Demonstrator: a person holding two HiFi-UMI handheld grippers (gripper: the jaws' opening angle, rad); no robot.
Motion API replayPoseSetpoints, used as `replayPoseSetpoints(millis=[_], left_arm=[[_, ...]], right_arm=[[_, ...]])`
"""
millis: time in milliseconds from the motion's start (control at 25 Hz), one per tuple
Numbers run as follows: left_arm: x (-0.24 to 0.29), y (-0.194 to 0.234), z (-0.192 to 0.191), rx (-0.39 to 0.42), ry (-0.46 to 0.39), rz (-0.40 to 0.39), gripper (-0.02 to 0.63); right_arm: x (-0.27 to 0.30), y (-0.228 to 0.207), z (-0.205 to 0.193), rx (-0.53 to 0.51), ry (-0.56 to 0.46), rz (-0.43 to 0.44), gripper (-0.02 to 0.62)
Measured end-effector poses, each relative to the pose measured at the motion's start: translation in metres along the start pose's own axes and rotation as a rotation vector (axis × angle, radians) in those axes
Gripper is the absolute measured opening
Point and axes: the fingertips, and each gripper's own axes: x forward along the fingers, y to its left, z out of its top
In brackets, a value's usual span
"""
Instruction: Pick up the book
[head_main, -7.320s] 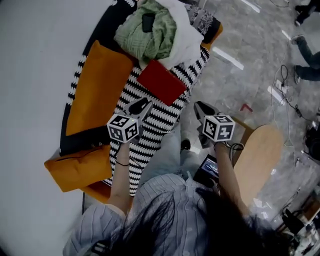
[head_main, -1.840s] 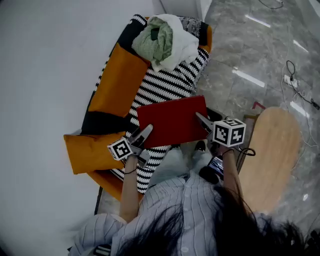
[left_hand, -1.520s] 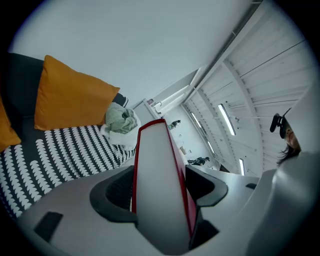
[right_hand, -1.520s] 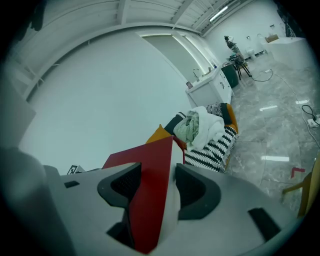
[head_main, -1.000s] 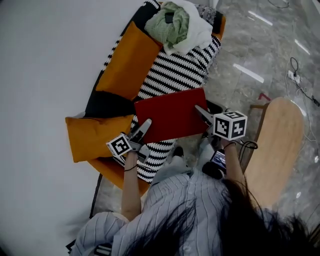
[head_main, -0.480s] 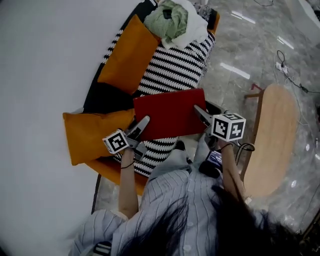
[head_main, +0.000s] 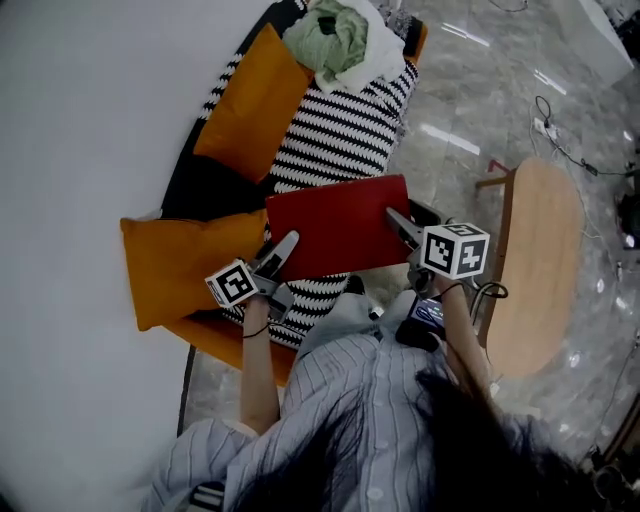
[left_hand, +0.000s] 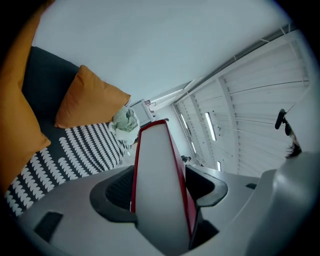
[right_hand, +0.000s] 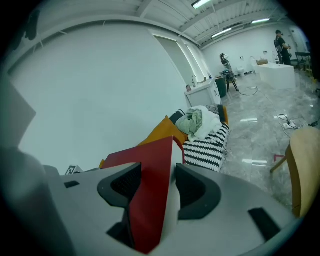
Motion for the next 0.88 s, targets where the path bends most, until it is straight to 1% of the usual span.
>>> replayPoseSetpoints(millis=[40, 80, 240, 320, 400, 440, 480, 560, 680, 720, 840, 880], left_arm=[[-0.001, 0.0, -0.002, -0.048, -0.011, 0.001, 0.324], [-0.002, 0.001, -0.003, -0.076, -0.017, 0.004, 0.324], [0.001, 0.003, -0.007, -0.112, -0.017, -0.009, 0.324], [0.001, 0.006, -0.01, -0.1, -0.006, 0.01, 0.324], [0.001, 0.008, -0.012, -0.025, 0.014, 0.036, 0.324], [0.003, 0.005, -0.014, 0.005, 0.021, 0.026, 0.324], [0.006, 0.0, -0.017, 0.007, 0.023, 0.01, 0.324], [0.01, -0.007, -0.025, -0.014, 0.025, -0.002, 0.324], [0.014, -0.015, -0.038, 0.036, 0.037, 0.0, 0.324], [0.015, -0.018, -0.044, 0.037, 0.038, 0.001, 0.324], [0.018, -0.03, -0.065, -0.016, 0.028, 0.002, 0.324], [0.019, -0.032, -0.071, -0.006, 0.028, 0.006, 0.324]], right_arm=[[0.0, 0.002, 0.001, -0.005, 0.001, -0.002, 0.229], [0.0, 0.003, 0.002, -0.01, 0.001, -0.005, 0.229], [-0.001, 0.001, 0.001, -0.018, 0.002, -0.02, 0.229], [-0.004, -0.002, -0.001, -0.014, 0.005, -0.024, 0.229], [-0.009, -0.006, -0.003, -0.006, 0.006, -0.026, 0.229], [-0.012, -0.009, -0.004, -0.001, 0.007, -0.025, 0.229], [-0.016, -0.011, -0.005, 0.004, 0.006, -0.024, 0.229], [-0.025, -0.016, -0.008, 0.014, 0.002, -0.022, 0.229], [-0.04, -0.025, -0.014, 0.021, -0.002, -0.021, 0.229], [-0.046, -0.028, -0.016, 0.022, -0.003, -0.02, 0.229], [-0.063, -0.038, -0.021, 0.025, -0.006, -0.014, 0.229], [-0.069, -0.04, -0.023, 0.025, -0.007, -0.012, 0.229]])
